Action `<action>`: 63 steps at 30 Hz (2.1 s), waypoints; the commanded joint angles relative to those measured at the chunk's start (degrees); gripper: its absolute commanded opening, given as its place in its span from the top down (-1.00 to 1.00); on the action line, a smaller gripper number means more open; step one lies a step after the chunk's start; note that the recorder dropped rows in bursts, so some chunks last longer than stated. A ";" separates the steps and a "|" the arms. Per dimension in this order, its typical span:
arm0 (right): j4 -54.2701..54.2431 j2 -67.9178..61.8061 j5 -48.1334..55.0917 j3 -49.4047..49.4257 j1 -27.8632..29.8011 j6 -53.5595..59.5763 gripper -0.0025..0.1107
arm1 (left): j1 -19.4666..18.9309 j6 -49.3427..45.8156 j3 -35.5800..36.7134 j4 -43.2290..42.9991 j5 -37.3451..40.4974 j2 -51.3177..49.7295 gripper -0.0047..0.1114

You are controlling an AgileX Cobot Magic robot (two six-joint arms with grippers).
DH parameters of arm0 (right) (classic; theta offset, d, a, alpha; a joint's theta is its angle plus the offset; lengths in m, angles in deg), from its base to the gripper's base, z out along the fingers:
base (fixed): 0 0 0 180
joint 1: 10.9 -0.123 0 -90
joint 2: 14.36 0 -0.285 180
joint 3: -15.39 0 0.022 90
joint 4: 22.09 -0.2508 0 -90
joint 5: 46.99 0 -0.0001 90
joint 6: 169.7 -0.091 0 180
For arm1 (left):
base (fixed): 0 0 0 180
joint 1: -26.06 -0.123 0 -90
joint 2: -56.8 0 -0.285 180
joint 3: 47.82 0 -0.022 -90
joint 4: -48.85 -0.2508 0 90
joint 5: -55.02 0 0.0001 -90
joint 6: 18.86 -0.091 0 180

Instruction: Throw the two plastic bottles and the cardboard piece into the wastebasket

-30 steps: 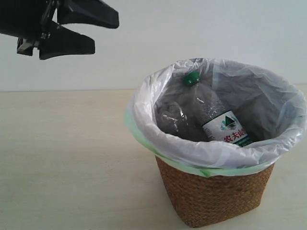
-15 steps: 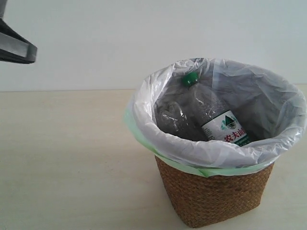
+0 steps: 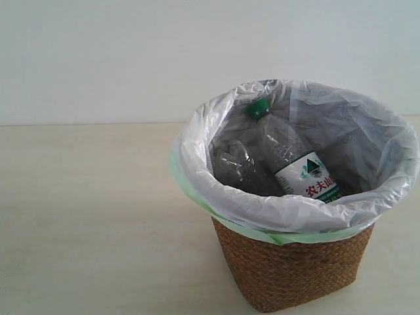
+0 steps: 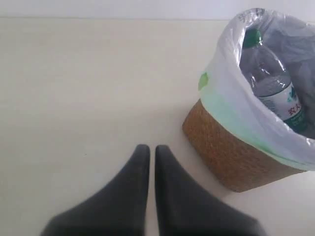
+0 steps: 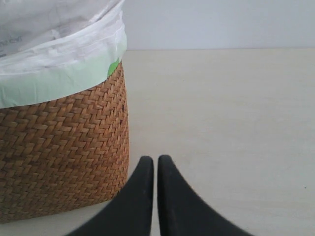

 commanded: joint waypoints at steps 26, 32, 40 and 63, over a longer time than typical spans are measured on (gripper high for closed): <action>0.38 0.25 -0.40 -0.05 0.34 0.23 0.96 | 0.01 -7.94 18.10 2.68 -21.74 24.39 0.85; 0.38 0.25 -0.40 -0.05 0.34 0.23 0.96 | -4.62 -10.36 34.42 2.47 -45.18 43.01 0.85; 0.38 0.25 -0.41 -0.05 0.34 0.23 0.96 | -8.77 -9.87 44.59 2.58 -51.41 44.95 0.85; 0.38 0.25 -0.41 -0.05 0.34 0.23 0.96 | -8.87 -4.54 45.84 -10.06 -31.60 44.95 0.85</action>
